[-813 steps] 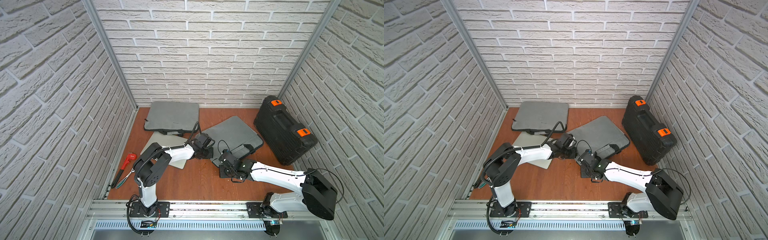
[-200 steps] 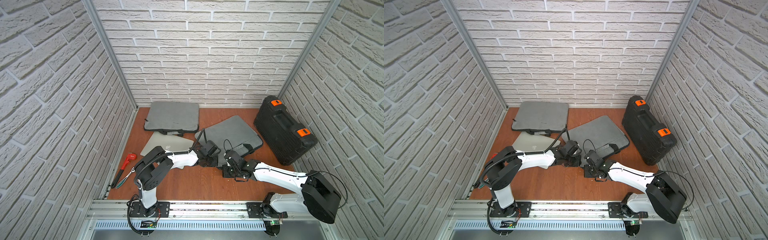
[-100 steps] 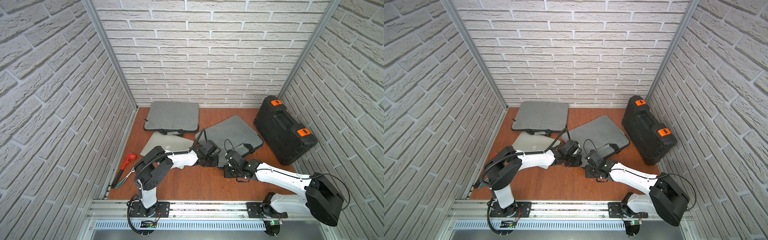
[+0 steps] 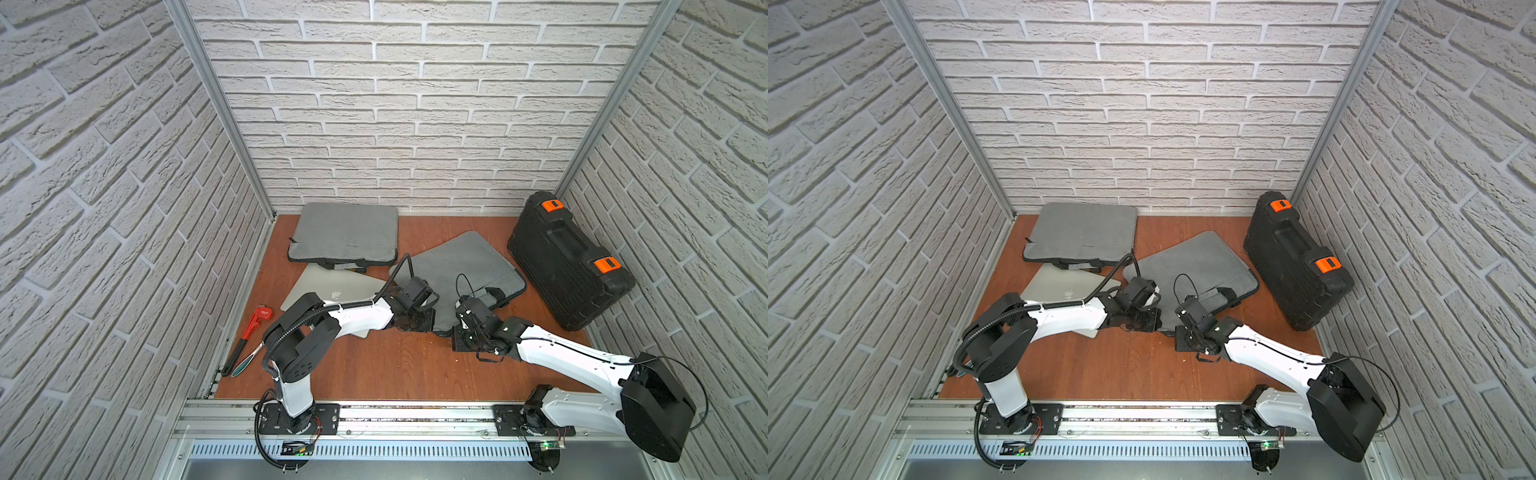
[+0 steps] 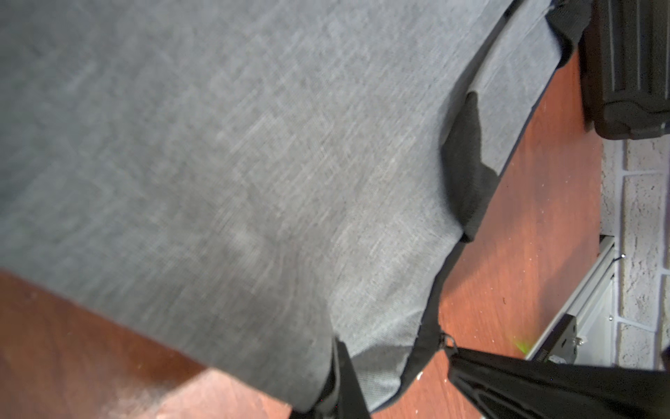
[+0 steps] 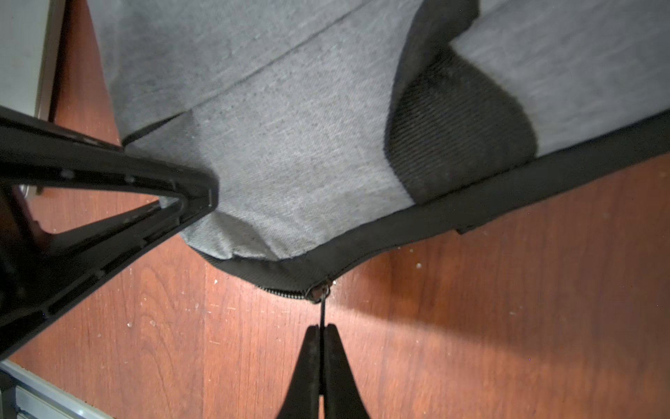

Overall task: Open the zippered laptop bag and take out the laptop
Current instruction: Adjust the zippered laptop bag at the center of the board.

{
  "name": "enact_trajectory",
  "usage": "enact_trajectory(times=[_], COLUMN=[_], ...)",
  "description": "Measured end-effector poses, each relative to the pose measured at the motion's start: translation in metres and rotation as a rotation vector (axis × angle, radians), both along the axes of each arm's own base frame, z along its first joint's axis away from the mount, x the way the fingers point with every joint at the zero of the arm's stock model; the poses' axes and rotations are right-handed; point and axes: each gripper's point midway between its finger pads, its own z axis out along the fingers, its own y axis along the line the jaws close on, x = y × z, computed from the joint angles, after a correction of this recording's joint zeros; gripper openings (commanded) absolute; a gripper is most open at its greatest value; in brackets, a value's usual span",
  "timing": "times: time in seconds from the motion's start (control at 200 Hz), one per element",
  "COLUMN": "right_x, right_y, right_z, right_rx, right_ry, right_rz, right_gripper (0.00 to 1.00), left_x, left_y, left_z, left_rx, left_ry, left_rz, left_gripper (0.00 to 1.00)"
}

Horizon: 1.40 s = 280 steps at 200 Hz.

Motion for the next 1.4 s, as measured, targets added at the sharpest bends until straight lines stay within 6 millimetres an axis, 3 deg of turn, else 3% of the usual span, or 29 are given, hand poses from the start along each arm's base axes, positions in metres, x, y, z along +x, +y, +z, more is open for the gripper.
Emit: enact_trajectory(times=[0.61,0.995,1.4], right_x=[0.012,0.013,0.013], right_y=[-0.006,-0.003,-0.005], right_z=[0.023,0.024,0.027], right_rx=[0.031,0.049,0.059], right_ry=[-0.077,-0.077,-0.083], right_rz=[-0.037,-0.046,-0.079], right_gripper=[0.05,0.05,0.05], left_x=[0.008,0.007,0.009], left_y=[0.026,0.039,0.039], left_z=[0.020,0.007,0.009], left_rx=[-0.004,0.003,-0.027], left_ry=[-0.039,-0.009,-0.006], left_rz=[-0.011,0.002,-0.003], left_gripper=[0.00,0.00,0.00])
